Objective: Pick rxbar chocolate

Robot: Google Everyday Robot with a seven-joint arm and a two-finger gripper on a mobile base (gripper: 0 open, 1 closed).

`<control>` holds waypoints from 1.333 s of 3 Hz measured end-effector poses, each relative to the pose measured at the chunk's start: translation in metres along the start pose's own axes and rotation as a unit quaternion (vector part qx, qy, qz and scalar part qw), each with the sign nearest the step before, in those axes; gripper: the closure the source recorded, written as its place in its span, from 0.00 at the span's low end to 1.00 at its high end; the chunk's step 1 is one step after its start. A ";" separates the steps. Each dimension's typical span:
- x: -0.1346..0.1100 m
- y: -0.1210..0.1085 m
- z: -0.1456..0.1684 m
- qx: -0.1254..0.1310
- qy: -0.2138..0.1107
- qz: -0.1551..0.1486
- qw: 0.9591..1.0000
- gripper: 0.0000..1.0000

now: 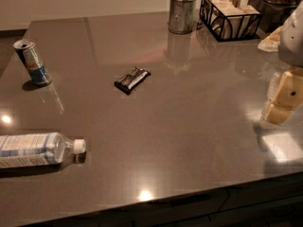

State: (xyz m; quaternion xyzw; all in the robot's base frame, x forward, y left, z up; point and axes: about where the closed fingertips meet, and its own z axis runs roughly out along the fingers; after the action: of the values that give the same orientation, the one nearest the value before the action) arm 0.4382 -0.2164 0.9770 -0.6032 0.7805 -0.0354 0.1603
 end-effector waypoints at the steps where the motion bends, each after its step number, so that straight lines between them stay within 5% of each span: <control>1: 0.000 0.000 0.000 0.000 0.000 0.000 1.000 0.00; 4: -0.089 -0.084 0.079 -0.032 -0.032 -0.068 0.997 0.00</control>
Offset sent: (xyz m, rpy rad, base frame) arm 0.0735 0.0401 -0.0124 0.0035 0.0178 0.0841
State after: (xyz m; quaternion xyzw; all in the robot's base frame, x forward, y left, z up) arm 0.5589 -0.1428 0.9412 -0.6604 0.7329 -0.0020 0.1632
